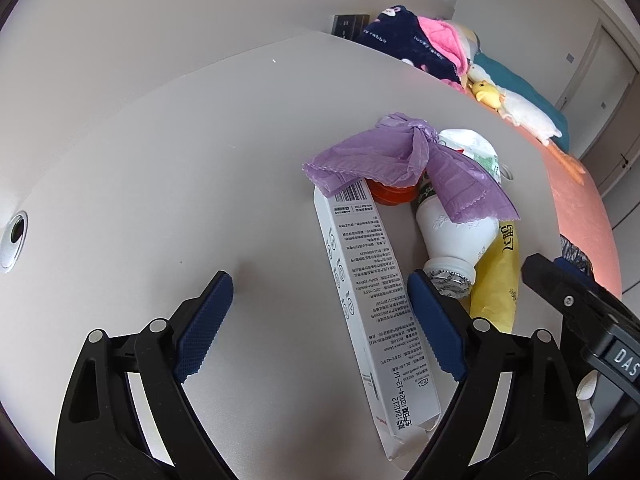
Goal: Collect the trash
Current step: 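Grasp the long white carton with the left tool while the right tool grasps the yellow tube, then carry the white carton and yellow tube over the black trash bag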
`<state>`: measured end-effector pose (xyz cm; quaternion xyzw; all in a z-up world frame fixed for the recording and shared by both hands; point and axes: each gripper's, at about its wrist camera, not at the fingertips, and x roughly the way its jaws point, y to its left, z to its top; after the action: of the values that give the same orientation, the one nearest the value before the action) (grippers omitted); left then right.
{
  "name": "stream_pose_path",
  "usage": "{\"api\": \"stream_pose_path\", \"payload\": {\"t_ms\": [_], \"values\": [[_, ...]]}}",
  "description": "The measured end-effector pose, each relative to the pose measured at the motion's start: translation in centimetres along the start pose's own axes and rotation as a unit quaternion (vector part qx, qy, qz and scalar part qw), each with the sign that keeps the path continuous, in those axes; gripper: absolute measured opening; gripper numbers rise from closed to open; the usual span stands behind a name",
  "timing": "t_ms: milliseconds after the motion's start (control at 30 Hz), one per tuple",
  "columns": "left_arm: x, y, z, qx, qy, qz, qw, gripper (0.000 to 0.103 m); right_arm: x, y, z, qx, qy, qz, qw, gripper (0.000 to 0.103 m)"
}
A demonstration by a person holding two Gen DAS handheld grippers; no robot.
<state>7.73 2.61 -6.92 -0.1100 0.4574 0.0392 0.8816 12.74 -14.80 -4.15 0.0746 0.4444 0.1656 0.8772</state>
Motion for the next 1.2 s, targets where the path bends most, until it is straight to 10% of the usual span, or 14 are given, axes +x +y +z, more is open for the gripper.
{"api": "stream_pose_path", "payload": {"t_ms": [233, 433, 600, 767, 1200], "values": [[0.5, -0.1, 0.7, -0.010, 0.014, -0.018, 0.9997, 0.086, 1.7, 0.4, -0.2, 0.014, 0.026, 0.002, 1.000, 0.054], [0.9, -1.3, 0.6, 0.009, 0.019, -0.001, 0.9998, 0.086, 0.9, 0.2, 0.1, 0.015, 0.016, 0.016, 1.000, 0.010], [1.3, -2.6, 0.4, 0.044, 0.018, 0.044, 0.9979, 0.075, 0.3, -0.1, 0.1, 0.008, 0.011, 0.012, 1.000, 0.007], [1.1, -2.9, 0.7, 0.059, 0.007, 0.060, 0.9964, 0.029, -0.3, -0.5, -0.3, 0.008, 0.008, 0.027, 1.000, 0.007], [-2.0, -1.7, 0.2, 0.008, -0.014, -0.062, 0.9979, 0.028, -3.6, -1.8, -0.5, 0.018, -0.025, 0.051, 0.998, 0.007]]}}
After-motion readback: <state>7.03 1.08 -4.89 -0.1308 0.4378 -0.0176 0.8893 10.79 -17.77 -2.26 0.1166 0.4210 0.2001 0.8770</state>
